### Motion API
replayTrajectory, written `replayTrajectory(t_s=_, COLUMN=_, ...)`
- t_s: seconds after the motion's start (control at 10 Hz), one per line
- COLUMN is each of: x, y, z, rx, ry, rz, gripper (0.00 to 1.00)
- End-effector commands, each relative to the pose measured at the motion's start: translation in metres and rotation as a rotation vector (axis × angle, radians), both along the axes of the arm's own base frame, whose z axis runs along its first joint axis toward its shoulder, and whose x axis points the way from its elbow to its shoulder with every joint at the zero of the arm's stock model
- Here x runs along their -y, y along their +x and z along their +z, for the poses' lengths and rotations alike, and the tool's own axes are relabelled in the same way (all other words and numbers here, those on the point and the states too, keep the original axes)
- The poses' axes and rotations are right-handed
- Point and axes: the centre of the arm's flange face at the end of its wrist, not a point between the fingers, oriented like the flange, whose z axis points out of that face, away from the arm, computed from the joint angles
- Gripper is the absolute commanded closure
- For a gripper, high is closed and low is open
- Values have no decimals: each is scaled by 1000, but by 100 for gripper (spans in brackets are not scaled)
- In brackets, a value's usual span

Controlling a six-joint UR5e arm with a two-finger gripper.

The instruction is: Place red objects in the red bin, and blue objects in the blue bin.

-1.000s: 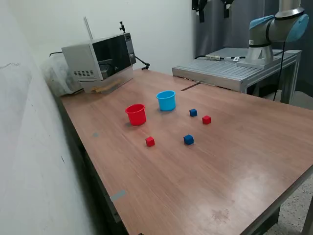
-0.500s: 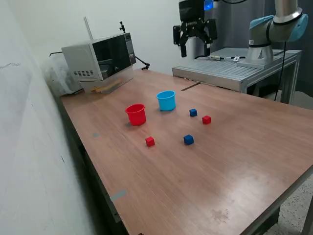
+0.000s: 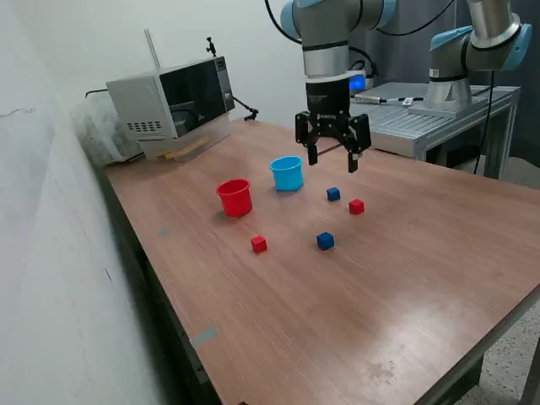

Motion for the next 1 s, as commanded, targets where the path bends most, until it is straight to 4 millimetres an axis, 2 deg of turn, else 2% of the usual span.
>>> replayTrajectory(t_s=0.0, x=9, y=-29, z=-32, rx=-24, ry=11, rz=-5, gripper=0)
replayTrajectory(t_s=0.2, x=-4, y=-51, z=-41, rx=-49, ry=78, rz=-23, gripper=0)
replayTrajectory(t_s=0.5, x=-15, y=-73, z=-48, rx=-67, ry=78, rz=-43, gripper=0)
replayTrajectory(t_s=0.6, x=-22, y=-79, z=-58, rx=-61, ry=79, rz=-56, gripper=0)
replayTrajectory(t_s=0.9, x=-22, y=-90, z=-83, rx=-61, ry=77, rz=-110, gripper=0)
